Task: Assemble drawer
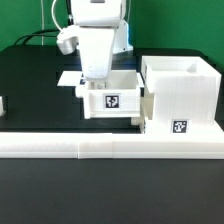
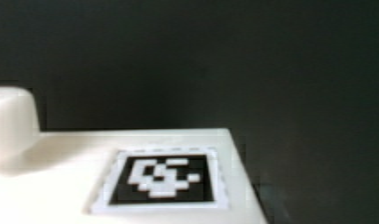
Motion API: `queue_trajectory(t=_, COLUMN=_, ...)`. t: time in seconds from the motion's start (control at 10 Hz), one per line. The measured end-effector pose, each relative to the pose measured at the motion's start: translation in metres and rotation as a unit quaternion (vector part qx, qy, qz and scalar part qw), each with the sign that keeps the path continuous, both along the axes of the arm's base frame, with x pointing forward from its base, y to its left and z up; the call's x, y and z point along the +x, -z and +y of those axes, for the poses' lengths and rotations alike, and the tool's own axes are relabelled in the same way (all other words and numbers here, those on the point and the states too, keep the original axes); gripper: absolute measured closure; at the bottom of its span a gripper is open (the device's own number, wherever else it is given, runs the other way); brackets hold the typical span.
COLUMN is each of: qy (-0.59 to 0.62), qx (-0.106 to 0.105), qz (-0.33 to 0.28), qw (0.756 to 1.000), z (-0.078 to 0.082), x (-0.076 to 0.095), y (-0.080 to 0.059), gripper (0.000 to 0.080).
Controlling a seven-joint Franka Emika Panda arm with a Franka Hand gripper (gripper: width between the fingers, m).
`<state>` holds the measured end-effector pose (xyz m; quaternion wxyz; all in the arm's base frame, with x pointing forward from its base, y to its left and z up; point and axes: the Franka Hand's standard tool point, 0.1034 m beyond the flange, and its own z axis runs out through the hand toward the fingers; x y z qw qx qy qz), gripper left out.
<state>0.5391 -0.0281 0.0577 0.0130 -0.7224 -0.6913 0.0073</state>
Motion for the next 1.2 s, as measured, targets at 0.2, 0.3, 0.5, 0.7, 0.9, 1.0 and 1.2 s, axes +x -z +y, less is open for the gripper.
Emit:
queue_trajectory(t=0.2, qy=0.001, qx=0.001, qz=-0.002, qw=1.000, z=0.0067, x=0.0036, y=-0.0010, gripper=0.0757)
queue_trajectory(t=0.3, qy=0.003, qx=0.001, qz=-0.002, qw=1.000, z=0.0078, x=0.0048, y=-0.0015, gripper=0.0757)
queue_trajectory(t=0.5, qy=0.003, qx=0.001, qz=-0.002, qw=1.000, z=0.0076, x=0.0047, y=-0.0011, gripper=0.0757)
queue_trajectory(t=0.7, qy=0.003, qx=0.002, qz=0.000, qw=1.000, z=0.0046, x=0.0033, y=0.0013, gripper=0.0757)
queue_trajectory(t=0.9, qy=0.004, qx=0.002, qz=-0.002, qw=1.000, z=0.0046, x=0.0033, y=0.0017, gripper=0.0757)
queue_trajectory(t=1.0, qy=0.004, qx=0.002, qz=-0.011, qw=1.000, z=0.0050, x=0.0039, y=0.0026, gripper=0.0757)
queue_trajectory(t=1.2, qy=0.004, qx=0.002, qz=-0.010, qw=1.000, z=0.0047, x=0.0033, y=0.0030, gripper=0.0757)
